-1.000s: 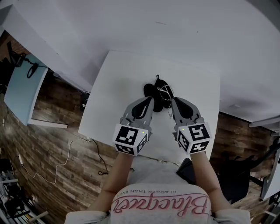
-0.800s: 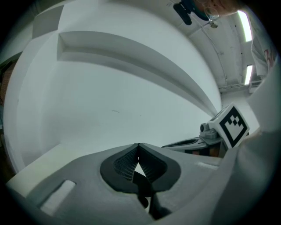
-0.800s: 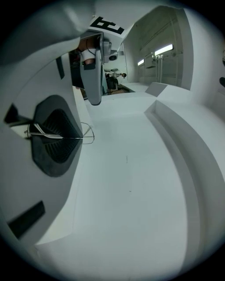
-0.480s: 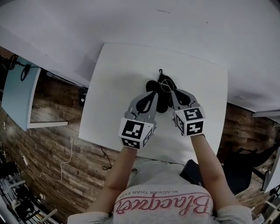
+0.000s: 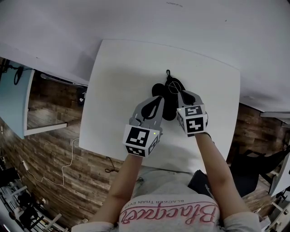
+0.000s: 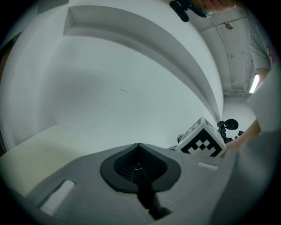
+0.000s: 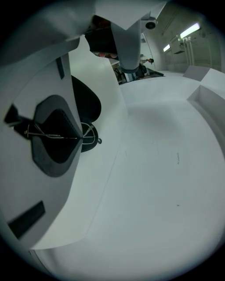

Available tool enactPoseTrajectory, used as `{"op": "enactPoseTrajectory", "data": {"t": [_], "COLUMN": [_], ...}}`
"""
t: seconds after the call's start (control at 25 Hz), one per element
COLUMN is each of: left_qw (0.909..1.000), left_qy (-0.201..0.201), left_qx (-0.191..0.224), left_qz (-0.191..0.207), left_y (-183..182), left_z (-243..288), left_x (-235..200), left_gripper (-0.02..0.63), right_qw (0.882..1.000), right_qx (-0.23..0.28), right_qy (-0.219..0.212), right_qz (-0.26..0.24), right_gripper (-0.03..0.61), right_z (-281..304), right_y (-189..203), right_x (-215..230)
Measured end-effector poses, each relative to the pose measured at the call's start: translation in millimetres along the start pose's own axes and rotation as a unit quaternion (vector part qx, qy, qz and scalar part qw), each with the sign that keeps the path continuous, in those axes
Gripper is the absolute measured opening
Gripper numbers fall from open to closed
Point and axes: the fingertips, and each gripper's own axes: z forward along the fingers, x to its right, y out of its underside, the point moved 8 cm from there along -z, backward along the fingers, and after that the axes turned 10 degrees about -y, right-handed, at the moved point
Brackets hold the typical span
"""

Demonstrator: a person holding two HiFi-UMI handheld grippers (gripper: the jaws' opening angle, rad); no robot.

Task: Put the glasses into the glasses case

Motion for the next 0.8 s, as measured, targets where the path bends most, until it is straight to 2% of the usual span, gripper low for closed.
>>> {"op": "enactPoseTrajectory", "data": {"t": [0.36,0.8], "left_qw": [0.9999,1.0], "left_qy": [0.003,0.004], "left_qx": [-0.009,-0.001], "left_qz": [-0.004,-0.001], "left_y": [7,6], "left_z": [3,-7], "left_x": [-5,4], "left_gripper": [0.005,0.005], "right_qw": [0.998,0.997], "right_qx": [-0.026,0.044], "right_qy": [0.034,0.045], "right_qz": [-0.035,-0.045], "right_gripper": [0.015,0.015], "right_z": [12,-27], "right_y": [11,1], "right_x": [1,-7]}}
